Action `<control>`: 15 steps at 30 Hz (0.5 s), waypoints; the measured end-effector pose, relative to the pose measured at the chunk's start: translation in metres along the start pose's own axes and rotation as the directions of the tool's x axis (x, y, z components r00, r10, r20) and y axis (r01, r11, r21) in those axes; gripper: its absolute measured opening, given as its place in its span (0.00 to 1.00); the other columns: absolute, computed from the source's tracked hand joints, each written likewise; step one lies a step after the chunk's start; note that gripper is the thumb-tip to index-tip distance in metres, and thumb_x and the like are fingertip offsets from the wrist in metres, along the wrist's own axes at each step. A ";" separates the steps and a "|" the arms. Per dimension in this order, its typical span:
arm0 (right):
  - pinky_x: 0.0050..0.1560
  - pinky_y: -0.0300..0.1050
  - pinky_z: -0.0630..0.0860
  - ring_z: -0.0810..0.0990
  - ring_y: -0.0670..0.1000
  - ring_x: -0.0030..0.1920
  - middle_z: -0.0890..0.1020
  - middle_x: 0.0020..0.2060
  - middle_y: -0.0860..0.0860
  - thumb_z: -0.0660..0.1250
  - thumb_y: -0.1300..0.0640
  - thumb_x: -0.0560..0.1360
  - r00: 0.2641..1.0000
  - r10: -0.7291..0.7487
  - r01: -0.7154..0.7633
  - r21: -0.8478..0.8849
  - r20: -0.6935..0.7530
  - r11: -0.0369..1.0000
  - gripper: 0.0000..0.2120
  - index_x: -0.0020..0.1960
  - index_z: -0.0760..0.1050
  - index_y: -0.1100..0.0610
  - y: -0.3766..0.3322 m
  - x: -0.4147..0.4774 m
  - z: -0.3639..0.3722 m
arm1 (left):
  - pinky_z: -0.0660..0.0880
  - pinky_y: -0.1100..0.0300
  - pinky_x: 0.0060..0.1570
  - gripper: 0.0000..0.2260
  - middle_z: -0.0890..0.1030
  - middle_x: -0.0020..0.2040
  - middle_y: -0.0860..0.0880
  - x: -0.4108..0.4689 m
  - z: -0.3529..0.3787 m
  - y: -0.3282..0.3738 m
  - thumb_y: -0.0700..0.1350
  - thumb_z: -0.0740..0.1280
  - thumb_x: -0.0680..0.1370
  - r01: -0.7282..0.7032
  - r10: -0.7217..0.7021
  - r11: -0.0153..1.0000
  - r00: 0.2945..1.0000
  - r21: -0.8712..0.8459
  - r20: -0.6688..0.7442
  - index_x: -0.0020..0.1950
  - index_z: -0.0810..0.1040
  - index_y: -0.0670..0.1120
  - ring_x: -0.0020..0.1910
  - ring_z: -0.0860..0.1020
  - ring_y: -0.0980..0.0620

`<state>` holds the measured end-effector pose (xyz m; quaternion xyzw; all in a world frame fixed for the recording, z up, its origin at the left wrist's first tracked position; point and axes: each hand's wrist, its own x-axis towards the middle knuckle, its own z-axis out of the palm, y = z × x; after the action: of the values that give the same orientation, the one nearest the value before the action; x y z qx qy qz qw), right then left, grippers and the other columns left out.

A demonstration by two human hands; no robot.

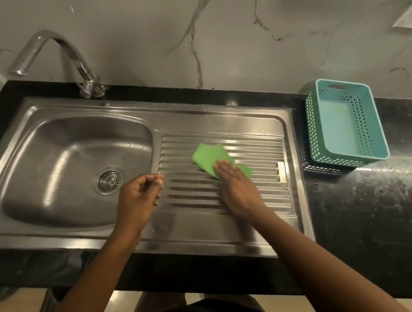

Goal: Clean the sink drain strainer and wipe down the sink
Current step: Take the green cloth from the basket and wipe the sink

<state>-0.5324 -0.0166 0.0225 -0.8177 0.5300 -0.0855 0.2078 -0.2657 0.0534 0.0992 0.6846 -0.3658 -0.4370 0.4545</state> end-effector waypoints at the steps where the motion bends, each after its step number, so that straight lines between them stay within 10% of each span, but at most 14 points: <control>1: 0.80 0.42 0.43 0.58 0.51 0.83 0.63 0.82 0.50 0.55 0.55 0.84 0.997 0.071 -0.072 -0.003 -0.037 0.997 0.26 0.82 0.62 0.52 0.012 -0.011 -0.003 | 0.79 0.62 0.36 0.06 0.86 0.41 0.48 0.002 -0.003 -0.003 0.41 0.71 0.81 0.010 -0.010 1.000 1.000 0.005 0.025 0.52 0.87 0.51 0.36 0.80 0.57; 10: 0.83 0.60 0.52 0.56 0.60 0.83 0.63 0.81 0.57 0.55 0.58 0.84 0.729 0.631 -0.607 0.177 -0.265 0.775 0.25 0.80 0.65 0.59 -0.038 -0.002 0.009 | 0.79 0.59 0.38 0.07 0.88 0.43 0.49 0.019 -0.045 -0.019 0.55 0.72 0.75 0.039 -0.042 0.999 0.985 0.023 0.169 0.51 0.87 0.58 0.39 0.82 0.56; 15: 0.83 0.59 0.46 0.50 0.60 0.84 0.57 0.83 0.59 0.58 0.58 0.77 0.913 0.403 -0.386 0.180 -0.068 0.905 0.35 0.83 0.57 0.61 -0.157 0.050 0.052 | 0.78 0.59 0.37 0.08 0.86 0.42 0.44 0.036 -0.066 -0.014 0.42 0.71 0.81 0.013 -0.025 0.997 0.985 0.075 0.171 0.48 0.88 0.54 0.36 0.80 0.56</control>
<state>-0.3620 0.0067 0.0388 -0.6682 0.6857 -0.1269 0.2593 -0.1903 0.0451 0.0903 0.6642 -0.4130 -0.4848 0.3915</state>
